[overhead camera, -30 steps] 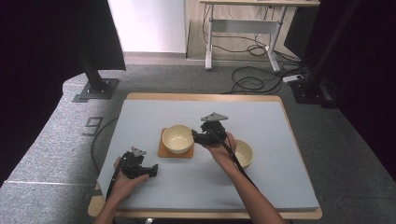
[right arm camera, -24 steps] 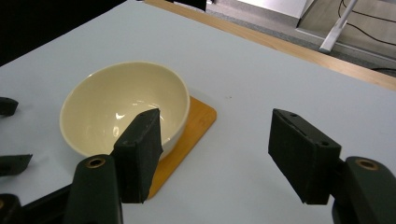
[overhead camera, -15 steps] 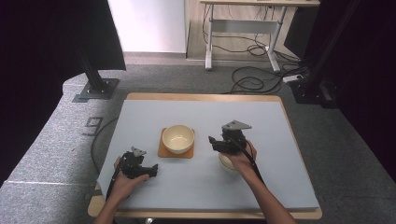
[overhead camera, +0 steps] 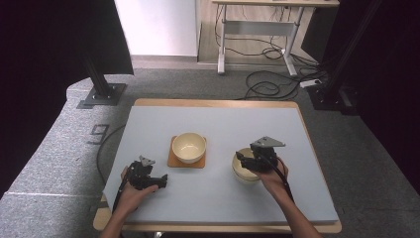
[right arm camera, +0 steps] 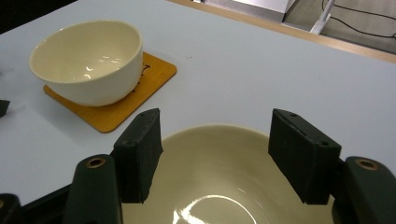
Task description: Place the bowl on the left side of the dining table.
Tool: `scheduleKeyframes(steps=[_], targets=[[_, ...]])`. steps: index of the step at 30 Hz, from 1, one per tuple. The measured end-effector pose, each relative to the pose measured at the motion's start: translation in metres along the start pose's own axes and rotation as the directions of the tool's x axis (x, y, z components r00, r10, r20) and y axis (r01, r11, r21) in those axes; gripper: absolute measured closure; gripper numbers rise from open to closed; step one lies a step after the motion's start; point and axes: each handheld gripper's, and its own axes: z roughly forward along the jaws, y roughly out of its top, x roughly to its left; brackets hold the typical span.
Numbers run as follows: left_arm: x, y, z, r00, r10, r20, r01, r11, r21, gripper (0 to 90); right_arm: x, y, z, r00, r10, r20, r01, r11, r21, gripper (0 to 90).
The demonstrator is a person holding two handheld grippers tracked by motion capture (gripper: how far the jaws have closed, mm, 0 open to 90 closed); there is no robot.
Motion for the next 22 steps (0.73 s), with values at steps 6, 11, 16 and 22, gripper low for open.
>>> scheduleKeyframes(steps=[6,11,16,22], targets=[[0.000,0.000,0.000,1.0000,-0.001,0.000,0.001,1.0000,0.000,2.0,-0.011,-0.010,-0.009,1.0000,0.006,0.002,-0.006,1.000,-0.004,34.5],[0.000,0.000,0.000,1.0000,0.000,-0.001,0.000,1.0000,0.000,2.0,-0.017,-0.018,-0.012,0.9998,-0.017,0.013,0.017,1.000,0.016,34.3],[0.000,0.000,0.000,1.0000,0.001,-0.001,-0.001,1.0000,0.001,2.0,-0.021,-0.022,-0.014,0.9997,-0.018,0.017,0.018,1.000,0.022,34.3],[0.000,0.000,0.000,1.0000,0.001,-0.002,-0.001,1.0000,0.001,2.1,-0.022,-0.019,-0.017,1.0000,-0.004,0.006,0.004,1.000,0.012,33.9]])
